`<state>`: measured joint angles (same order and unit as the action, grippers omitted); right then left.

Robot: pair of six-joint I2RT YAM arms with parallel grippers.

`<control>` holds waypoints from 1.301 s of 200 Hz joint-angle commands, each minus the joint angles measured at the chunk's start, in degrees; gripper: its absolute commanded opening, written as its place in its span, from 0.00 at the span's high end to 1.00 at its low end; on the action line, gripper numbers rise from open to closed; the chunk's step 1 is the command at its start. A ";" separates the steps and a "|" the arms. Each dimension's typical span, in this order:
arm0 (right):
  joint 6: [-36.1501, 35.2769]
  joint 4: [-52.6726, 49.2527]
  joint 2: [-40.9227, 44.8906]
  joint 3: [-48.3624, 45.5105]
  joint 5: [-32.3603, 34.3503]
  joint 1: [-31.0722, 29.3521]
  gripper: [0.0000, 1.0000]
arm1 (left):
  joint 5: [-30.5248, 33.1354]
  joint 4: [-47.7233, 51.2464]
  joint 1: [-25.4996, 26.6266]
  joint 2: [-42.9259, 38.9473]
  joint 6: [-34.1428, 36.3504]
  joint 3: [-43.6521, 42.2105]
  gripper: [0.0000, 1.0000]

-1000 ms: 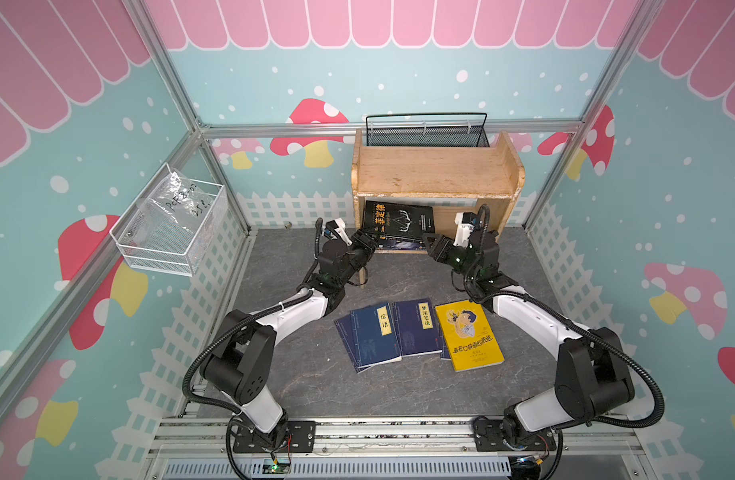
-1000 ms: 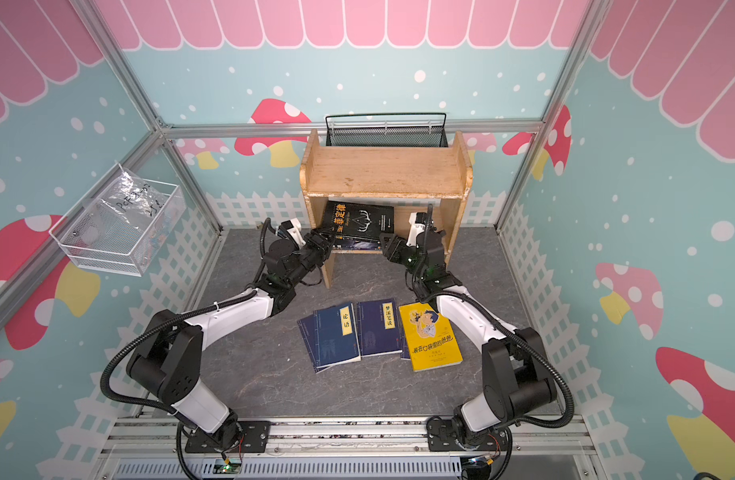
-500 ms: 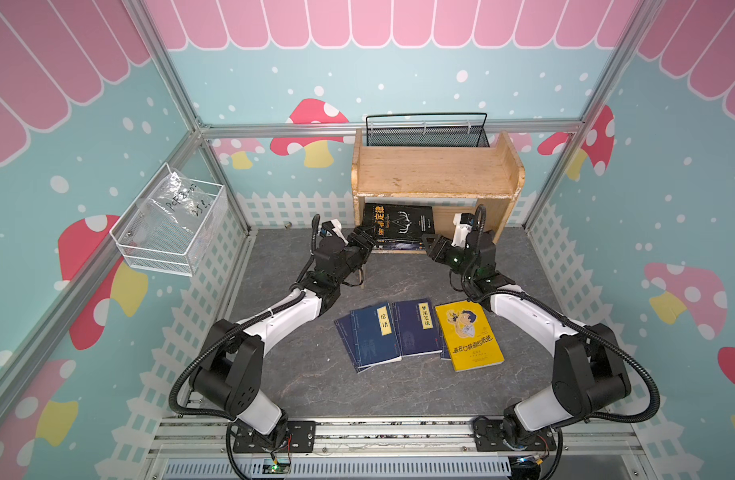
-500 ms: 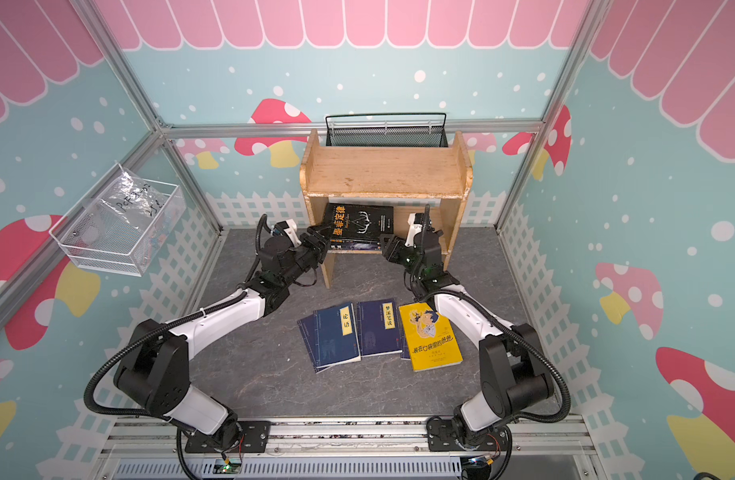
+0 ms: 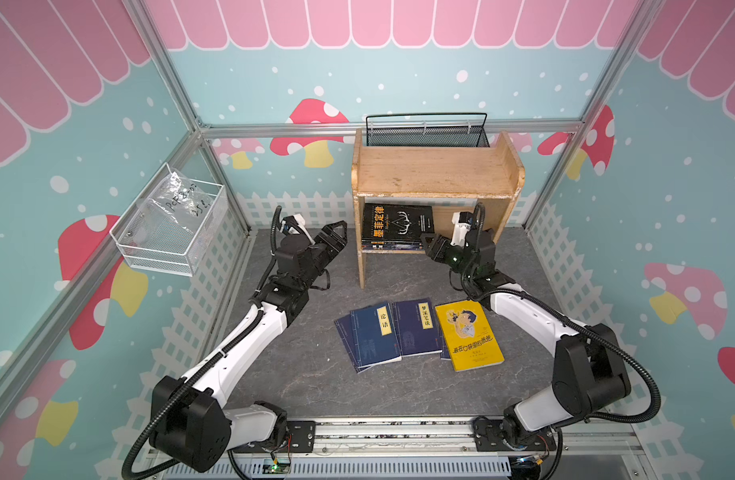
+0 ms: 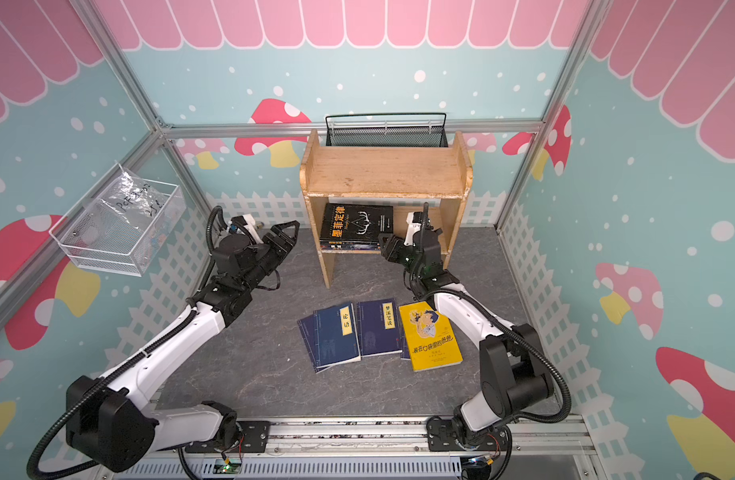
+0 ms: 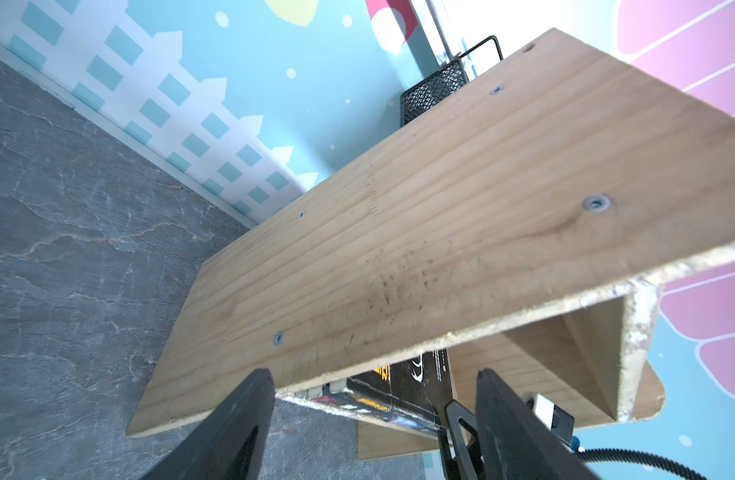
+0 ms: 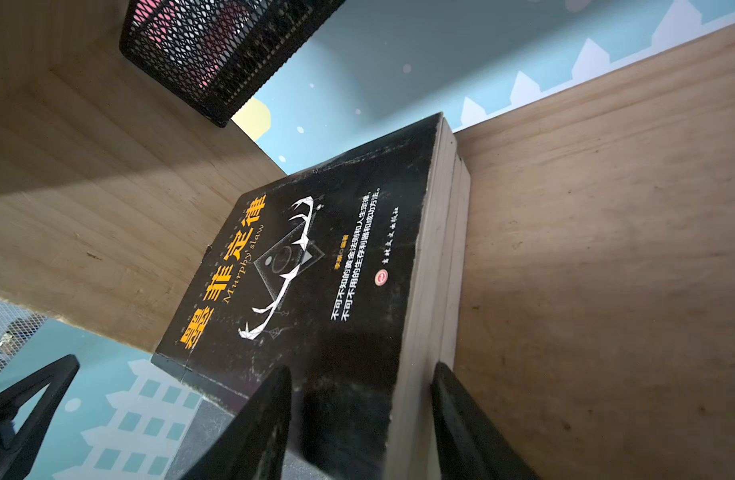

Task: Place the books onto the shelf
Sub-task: 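Open both grippers and draw them back from the shelf, then lower both grippers onto the yellow cartoon-cover book on the table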

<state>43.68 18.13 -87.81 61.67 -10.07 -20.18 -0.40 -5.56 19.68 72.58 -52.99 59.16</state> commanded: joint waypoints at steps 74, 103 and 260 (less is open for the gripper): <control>-5.96 -10.13 10.57 0.77 1.34 -0.80 0.29 | -4.50 7.28 0.25 -7.57 12.52 -7.81 0.10; -6.41 -17.14 17.93 -5.19 2.61 -0.82 0.19 | -5.37 10.82 2.18 -11.37 14.46 -10.90 0.02; 0.84 -31.07 30.71 -31.24 12.76 1.28 0.05 | -0.95 -1.90 33.20 15.26 2.52 -9.50 0.01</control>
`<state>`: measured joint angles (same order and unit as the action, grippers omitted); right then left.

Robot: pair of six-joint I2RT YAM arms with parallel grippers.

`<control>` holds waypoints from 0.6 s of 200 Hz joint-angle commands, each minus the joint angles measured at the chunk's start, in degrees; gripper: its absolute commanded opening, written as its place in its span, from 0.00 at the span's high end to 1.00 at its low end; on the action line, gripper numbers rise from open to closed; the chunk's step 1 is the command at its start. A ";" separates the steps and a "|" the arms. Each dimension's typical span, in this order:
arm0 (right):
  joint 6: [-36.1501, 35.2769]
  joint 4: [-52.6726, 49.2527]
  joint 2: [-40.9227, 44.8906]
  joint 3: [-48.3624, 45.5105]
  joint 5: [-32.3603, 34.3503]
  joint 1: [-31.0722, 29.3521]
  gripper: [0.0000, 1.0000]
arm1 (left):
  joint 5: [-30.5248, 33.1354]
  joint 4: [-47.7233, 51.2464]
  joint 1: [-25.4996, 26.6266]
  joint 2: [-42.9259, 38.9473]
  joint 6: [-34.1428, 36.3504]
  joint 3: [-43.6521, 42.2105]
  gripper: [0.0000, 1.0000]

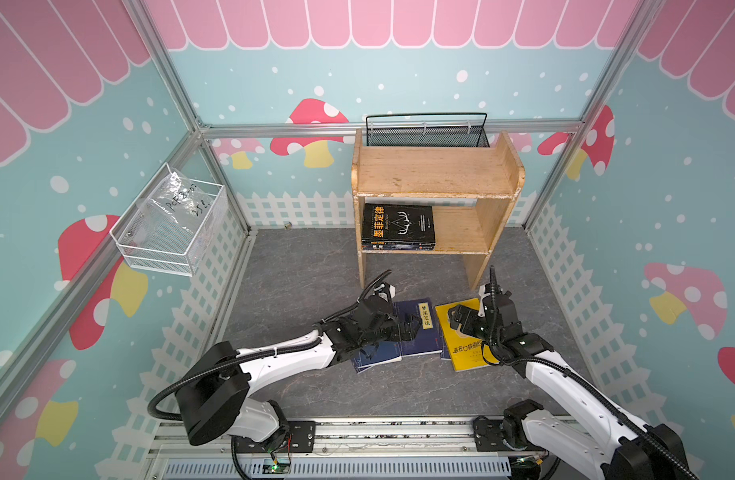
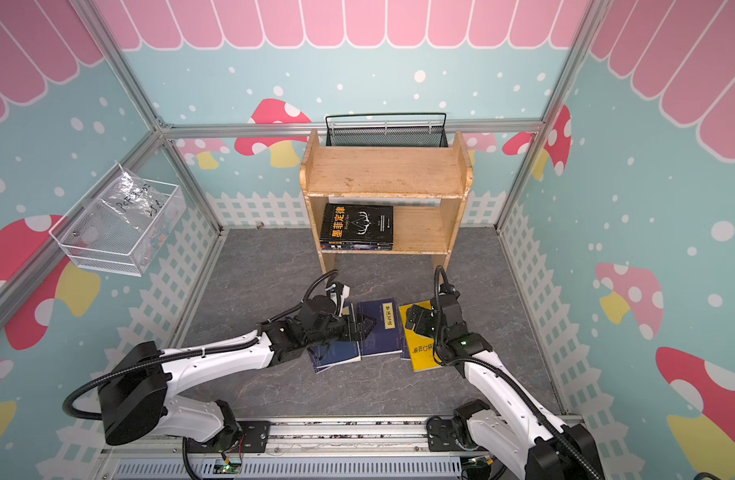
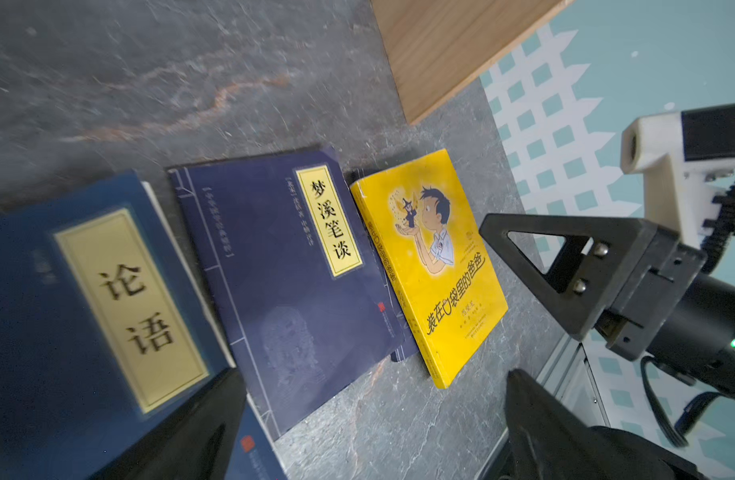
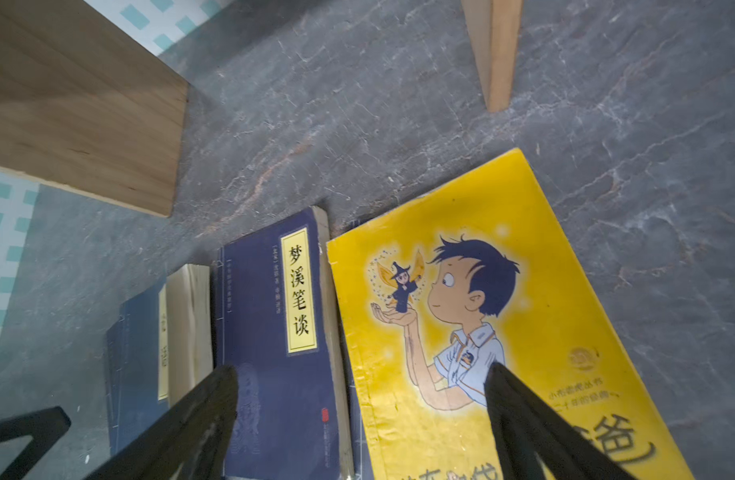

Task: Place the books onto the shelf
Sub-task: 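Lower both grippers onto the yellow cartoon-cover book on the table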

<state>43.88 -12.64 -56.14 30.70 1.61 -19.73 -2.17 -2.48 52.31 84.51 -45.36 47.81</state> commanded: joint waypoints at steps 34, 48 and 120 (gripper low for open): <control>0.72 -1.14 -1.38 -1.76 3.64 5.27 0.03 | -0.36 -7.04 2.85 8.92 -5.09 5.14 0.01; 0.55 -0.87 -0.97 -2.97 3.26 9.12 0.03 | -1.93 -7.55 3.80 11.67 -4.08 7.19 0.01; -8.14 8.02 -5.32 -4.94 -8.27 16.39 0.05 | -5.70 -12.37 5.13 24.42 -6.25 14.76 0.01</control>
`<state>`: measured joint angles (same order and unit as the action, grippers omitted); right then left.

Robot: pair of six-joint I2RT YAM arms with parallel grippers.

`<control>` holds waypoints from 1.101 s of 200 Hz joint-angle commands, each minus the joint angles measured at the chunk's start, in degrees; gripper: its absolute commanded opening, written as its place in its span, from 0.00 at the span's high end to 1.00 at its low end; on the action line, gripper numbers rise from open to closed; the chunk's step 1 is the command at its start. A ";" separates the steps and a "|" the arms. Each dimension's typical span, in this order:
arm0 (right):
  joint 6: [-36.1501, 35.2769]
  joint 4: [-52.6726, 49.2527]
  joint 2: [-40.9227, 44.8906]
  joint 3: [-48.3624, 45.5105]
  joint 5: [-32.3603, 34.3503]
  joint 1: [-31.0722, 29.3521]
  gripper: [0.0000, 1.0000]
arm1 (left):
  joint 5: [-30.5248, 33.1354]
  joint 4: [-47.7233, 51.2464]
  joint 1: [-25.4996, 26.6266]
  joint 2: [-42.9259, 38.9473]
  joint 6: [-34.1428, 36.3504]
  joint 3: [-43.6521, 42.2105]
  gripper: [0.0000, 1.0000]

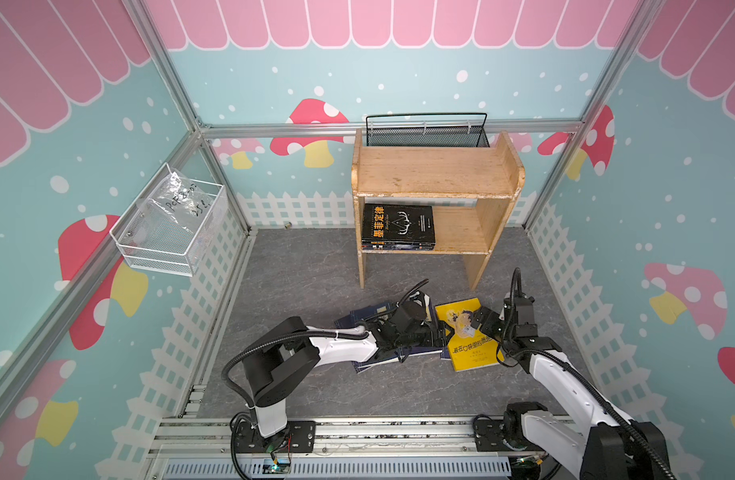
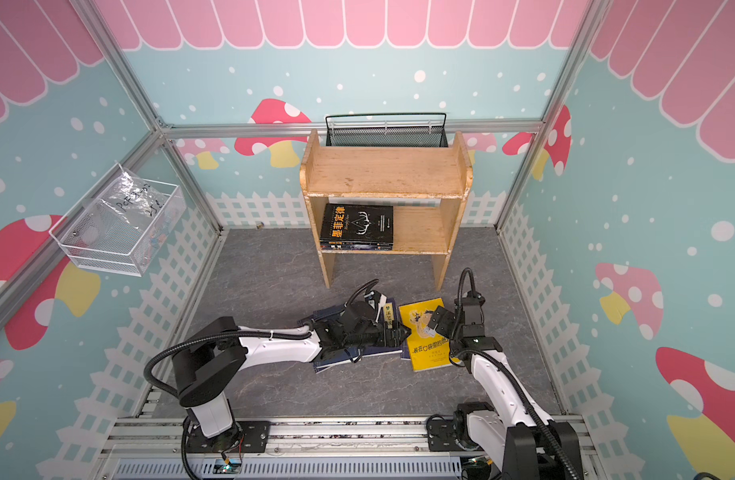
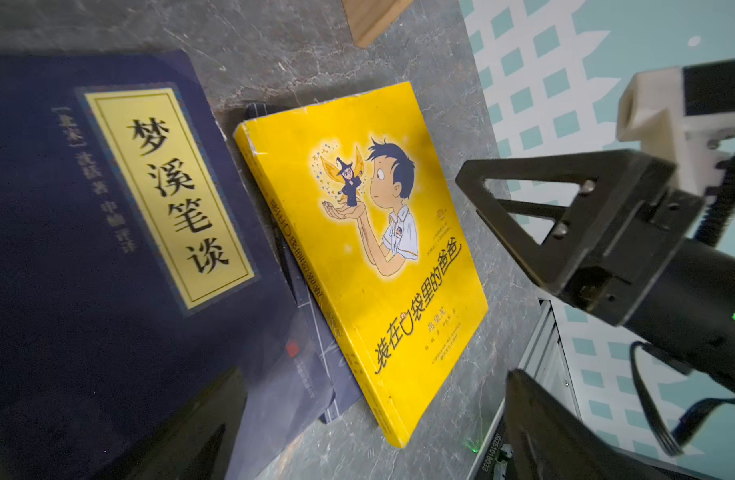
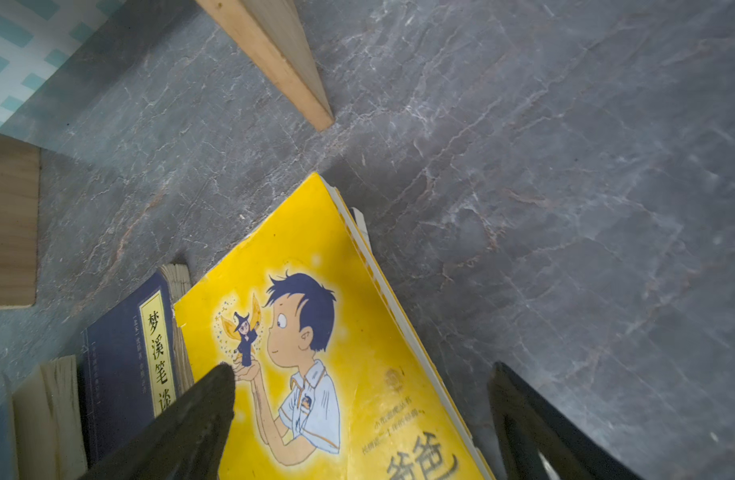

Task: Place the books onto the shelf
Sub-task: 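Lower both grippers onto the yellow cartoon-cover book on the table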

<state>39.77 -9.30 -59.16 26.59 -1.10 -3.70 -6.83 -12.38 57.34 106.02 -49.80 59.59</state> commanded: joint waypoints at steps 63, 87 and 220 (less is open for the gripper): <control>-5.61 9.14 -7.62 -2.11 -12.94 0.43 0.10 | -1.31 -2.81 0.17 11.54 -6.55 9.15 0.02; -5.59 10.30 -7.85 -2.59 -15.71 0.37 0.15 | -1.56 -1.66 0.09 14.37 -7.46 11.64 0.02; -1.16 20.73 -10.29 -6.61 -25.26 0.38 0.23 | -9.29 -43.51 -4.08 9.92 -22.56 -1.91 0.13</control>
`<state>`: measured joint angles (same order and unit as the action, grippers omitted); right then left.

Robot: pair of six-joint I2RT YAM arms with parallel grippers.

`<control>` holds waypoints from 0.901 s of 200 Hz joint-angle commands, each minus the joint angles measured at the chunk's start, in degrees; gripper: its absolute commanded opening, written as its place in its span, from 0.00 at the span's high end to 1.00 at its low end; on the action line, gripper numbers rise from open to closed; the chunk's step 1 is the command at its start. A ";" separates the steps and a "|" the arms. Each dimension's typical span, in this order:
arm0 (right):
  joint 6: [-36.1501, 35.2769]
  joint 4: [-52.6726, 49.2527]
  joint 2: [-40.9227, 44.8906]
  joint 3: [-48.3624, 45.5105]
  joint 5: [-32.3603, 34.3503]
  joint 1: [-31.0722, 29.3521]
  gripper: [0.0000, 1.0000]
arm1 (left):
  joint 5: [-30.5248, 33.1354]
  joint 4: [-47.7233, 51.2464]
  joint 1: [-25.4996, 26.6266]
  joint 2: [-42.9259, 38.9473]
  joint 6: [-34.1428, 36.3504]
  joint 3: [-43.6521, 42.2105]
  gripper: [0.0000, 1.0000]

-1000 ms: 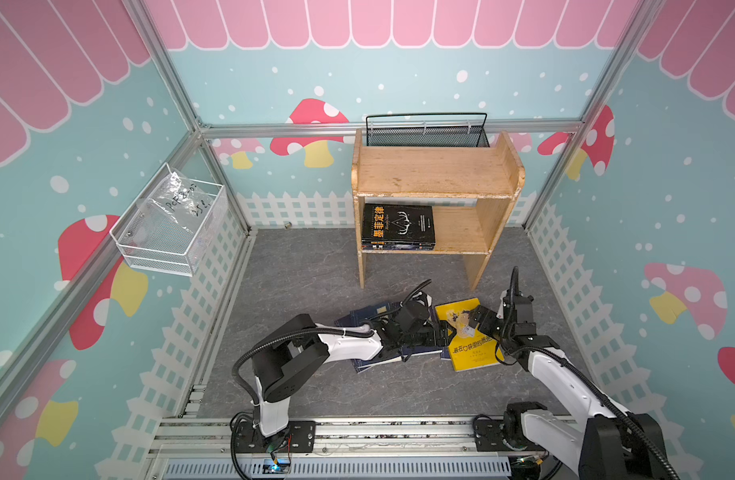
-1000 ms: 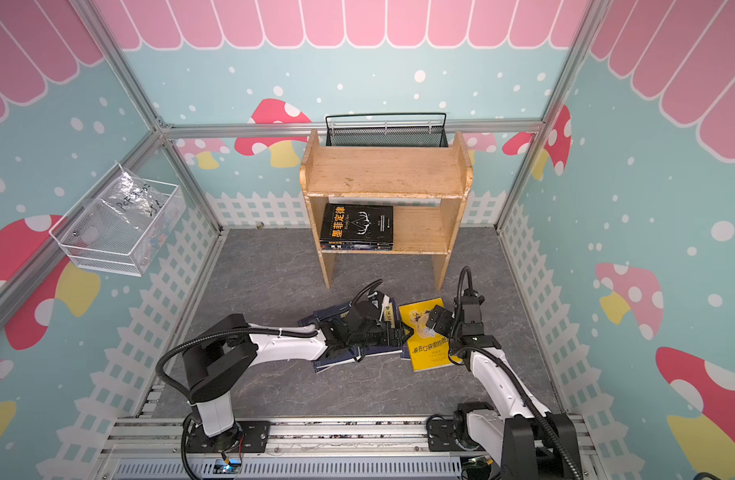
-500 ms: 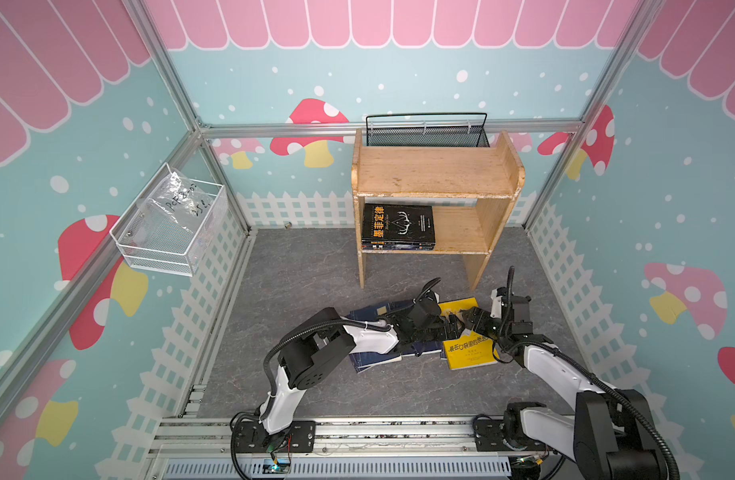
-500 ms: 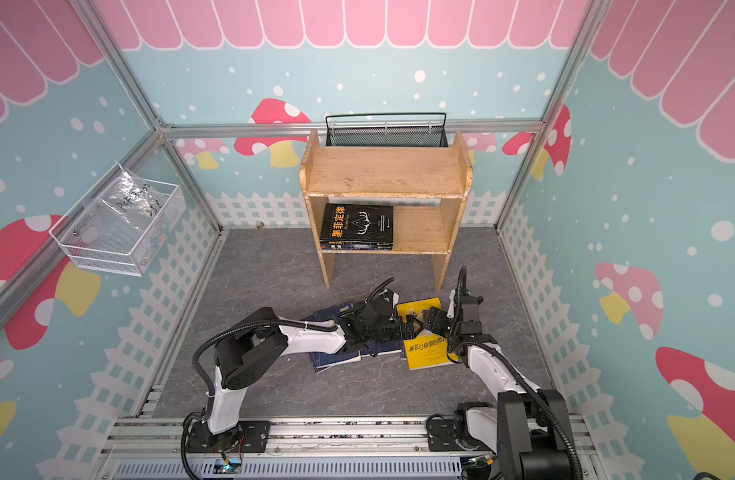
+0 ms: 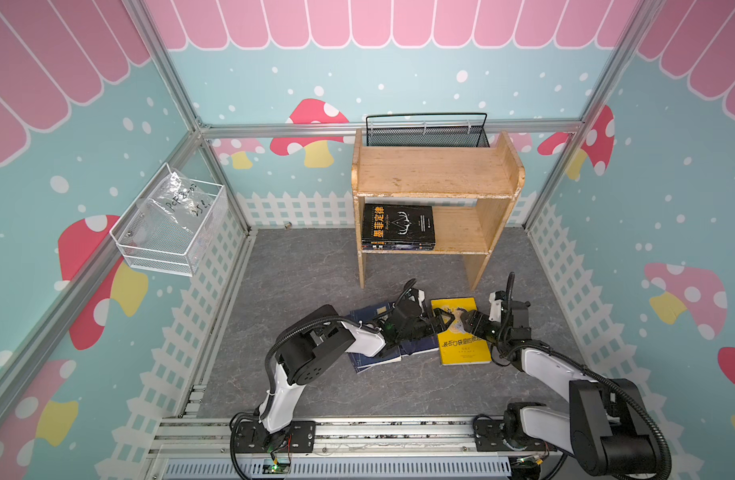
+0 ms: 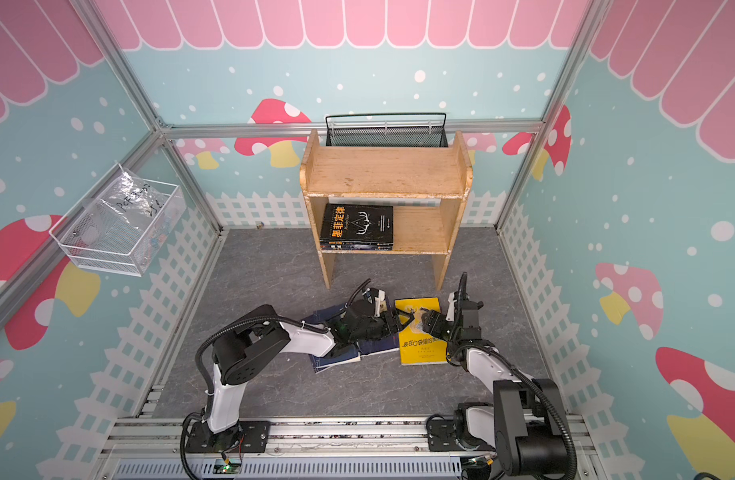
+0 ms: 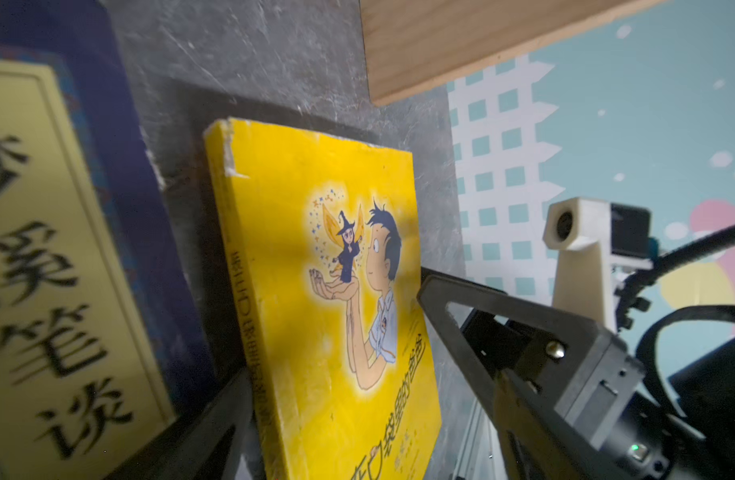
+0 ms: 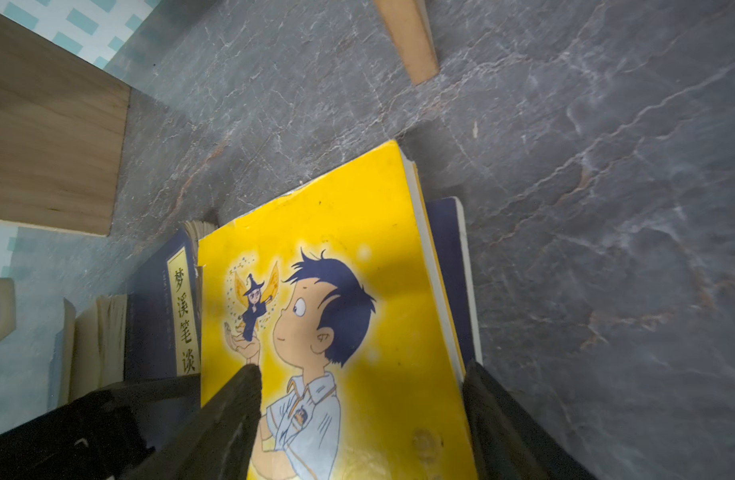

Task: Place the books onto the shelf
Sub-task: 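Lower both grippers onto the yellow cartoon-cover book on the table, then close both grippers on the edges of the yellow cartoon-cover book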

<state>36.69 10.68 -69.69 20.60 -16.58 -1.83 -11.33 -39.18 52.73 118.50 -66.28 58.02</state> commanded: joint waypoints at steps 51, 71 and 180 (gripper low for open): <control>1.64 0.68 0.67 0.60 -8.97 -1.51 0.23 | -6.45 -13.42 0.41 -4.15 -4.69 0.34 0.17; 1.30 0.78 -0.22 1.25 -8.45 -1.51 0.23 | -7.88 -13.97 0.36 -3.51 -5.37 0.69 0.19; 0.49 0.76 -1.76 4.63 -10.09 -1.51 0.23 | -4.79 3.83 0.28 -5.13 -1.44 3.31 0.45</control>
<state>37.47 10.63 -71.59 23.81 -22.57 -2.68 -16.82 -42.13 52.21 116.01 -70.06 58.52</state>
